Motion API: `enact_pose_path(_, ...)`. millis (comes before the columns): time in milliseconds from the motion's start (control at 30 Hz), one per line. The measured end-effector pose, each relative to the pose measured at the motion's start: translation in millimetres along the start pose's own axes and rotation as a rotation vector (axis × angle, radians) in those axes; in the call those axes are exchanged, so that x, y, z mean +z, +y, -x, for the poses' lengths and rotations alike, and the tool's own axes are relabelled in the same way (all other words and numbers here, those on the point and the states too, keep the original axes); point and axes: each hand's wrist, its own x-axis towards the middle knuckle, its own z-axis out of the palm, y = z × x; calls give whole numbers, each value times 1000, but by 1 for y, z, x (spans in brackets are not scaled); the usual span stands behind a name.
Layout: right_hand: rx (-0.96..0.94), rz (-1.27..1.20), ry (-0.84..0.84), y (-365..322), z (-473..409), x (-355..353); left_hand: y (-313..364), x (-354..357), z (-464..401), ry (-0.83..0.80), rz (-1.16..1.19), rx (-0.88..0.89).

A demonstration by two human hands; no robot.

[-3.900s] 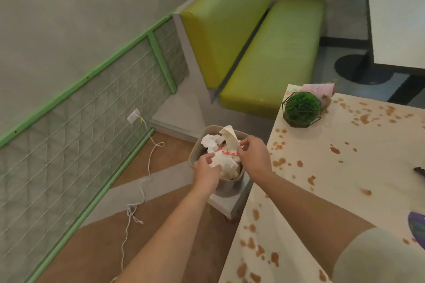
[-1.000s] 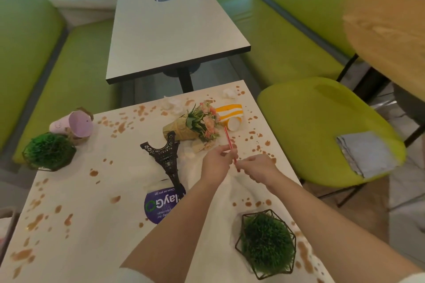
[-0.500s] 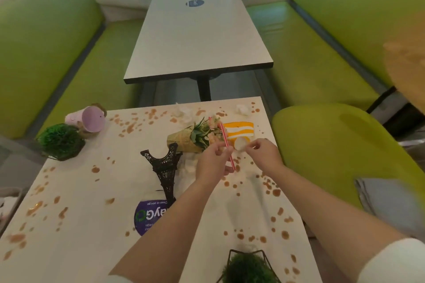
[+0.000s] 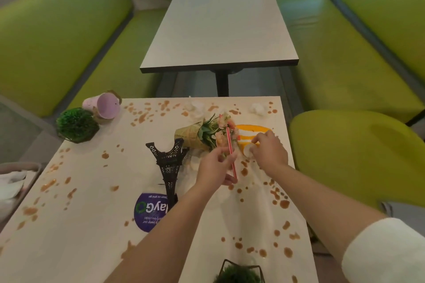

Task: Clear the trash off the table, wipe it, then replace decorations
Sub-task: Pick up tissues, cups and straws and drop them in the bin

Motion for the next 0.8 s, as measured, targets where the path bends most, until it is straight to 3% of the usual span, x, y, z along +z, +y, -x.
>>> enact_pose_path(400, -45, -330, 307, -14, 69, -32, 2, -19, 31, -19, 25, 61)
enact_pose_path(667, -156, -569, 240, -91, 144, -29, -2, -88, 82, 64, 51, 112)
enact_pose_path(800, -209, -557, 213, -148, 179, -7, -16, -149, 112, 135, 63, 137)
